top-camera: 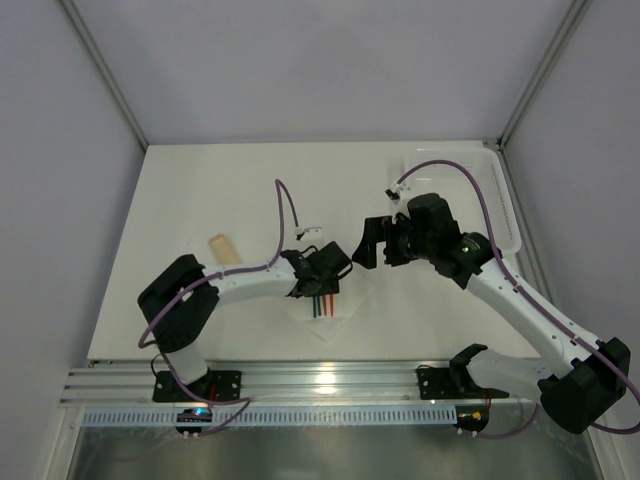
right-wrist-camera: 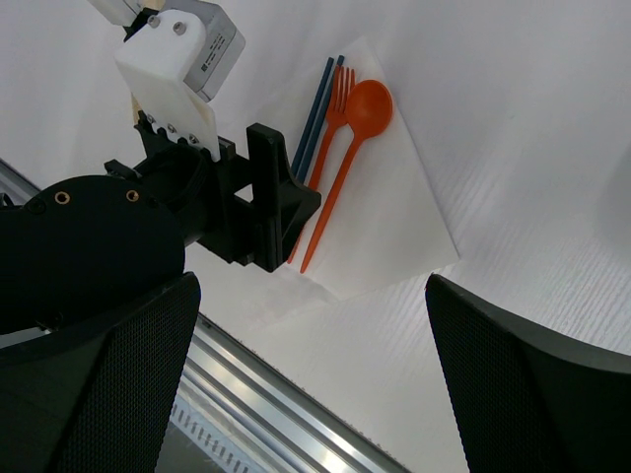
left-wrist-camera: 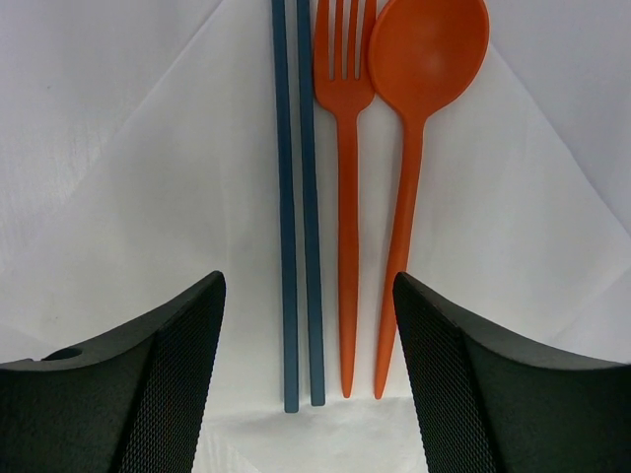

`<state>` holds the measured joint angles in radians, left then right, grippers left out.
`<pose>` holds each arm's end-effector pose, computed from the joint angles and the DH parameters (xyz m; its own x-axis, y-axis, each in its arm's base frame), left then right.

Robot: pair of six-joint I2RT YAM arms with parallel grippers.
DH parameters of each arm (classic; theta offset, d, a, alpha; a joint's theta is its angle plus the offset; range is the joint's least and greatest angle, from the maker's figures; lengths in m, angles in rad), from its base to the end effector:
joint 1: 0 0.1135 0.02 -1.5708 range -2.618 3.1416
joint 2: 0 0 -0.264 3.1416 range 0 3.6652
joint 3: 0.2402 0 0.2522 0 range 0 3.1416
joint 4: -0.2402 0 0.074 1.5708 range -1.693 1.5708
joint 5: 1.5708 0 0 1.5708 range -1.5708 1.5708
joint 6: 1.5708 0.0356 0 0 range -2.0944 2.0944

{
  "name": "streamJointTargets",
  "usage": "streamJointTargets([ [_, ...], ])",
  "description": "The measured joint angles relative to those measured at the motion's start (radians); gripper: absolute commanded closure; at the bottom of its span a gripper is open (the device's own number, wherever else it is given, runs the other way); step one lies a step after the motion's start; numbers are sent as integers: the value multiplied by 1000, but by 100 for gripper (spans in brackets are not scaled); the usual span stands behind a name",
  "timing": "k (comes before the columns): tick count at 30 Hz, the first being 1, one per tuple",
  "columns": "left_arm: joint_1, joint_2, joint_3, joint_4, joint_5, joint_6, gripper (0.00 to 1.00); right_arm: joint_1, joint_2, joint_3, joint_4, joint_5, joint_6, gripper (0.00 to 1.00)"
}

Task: Place the utensils on the paper napkin and roll it up
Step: Adjust the utensils on the napkin.

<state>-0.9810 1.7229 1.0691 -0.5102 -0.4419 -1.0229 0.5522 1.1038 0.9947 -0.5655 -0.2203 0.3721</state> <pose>0.1978 -0.2682 0.1756 -0.8270 -0.1516 -0.5414 -0.0937 0.9867 -0.1332 0.1969 0.1305 0.3143 -0.7343 -0.0357 -0.6779 -0.4189 0.8097 0.4111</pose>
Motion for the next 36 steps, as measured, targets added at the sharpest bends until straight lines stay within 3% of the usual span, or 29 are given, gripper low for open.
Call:
streamJointTargets([
  [18, -9, 74, 66, -18, 8, 9, 32, -11, 0, 0, -20, 45, -4, 1],
  [36, -14, 97, 77, -19, 17, 8, 43, -11, 0, -6, -34, 65, -4, 0],
])
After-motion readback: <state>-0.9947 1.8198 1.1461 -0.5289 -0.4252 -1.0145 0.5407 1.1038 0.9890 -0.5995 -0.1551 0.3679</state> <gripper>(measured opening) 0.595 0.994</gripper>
